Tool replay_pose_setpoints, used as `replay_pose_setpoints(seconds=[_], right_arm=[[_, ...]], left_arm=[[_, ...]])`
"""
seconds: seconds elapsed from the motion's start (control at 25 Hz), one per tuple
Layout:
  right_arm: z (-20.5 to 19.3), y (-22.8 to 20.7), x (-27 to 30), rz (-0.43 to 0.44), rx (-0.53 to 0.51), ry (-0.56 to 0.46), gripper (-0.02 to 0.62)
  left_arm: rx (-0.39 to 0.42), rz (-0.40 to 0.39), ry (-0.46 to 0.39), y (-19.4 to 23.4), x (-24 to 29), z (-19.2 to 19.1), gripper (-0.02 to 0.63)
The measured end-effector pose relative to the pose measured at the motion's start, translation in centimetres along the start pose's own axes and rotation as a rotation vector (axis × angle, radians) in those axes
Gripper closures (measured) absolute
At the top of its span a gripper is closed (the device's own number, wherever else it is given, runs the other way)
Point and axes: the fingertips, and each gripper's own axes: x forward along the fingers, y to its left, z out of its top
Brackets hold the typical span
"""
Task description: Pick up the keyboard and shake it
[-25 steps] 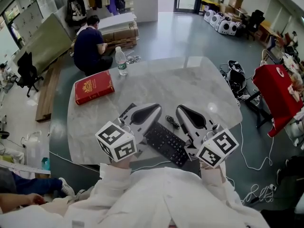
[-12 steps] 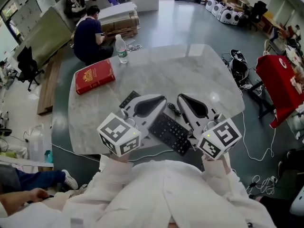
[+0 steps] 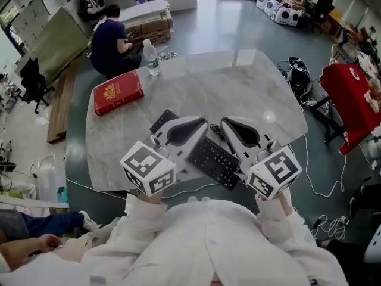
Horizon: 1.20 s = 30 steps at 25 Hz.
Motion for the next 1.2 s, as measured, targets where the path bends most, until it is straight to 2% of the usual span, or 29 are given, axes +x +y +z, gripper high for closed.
replay_pose_setpoints(seconds=[0.64,0.96,1.2], right_arm=[[-1.9,1.6,-1.5,0.093,-0.042,0.119,0.566],[-3.8,3.4,-1.8,0.177,-0.099,0.227,0.566],[-4.6,4.8,-1.7,0.201,-0.115,0.239,0.566]], left_arm=[[-0.034,-0.028,0.041,-2.7,-0.1,-2.8,0.574],[-0.072,0.003,0.098,-2.7,-1.3,-4.1,0.573],[-0.083,0.010,0.102,-2.5,-1.8,-5.1,0.574]])
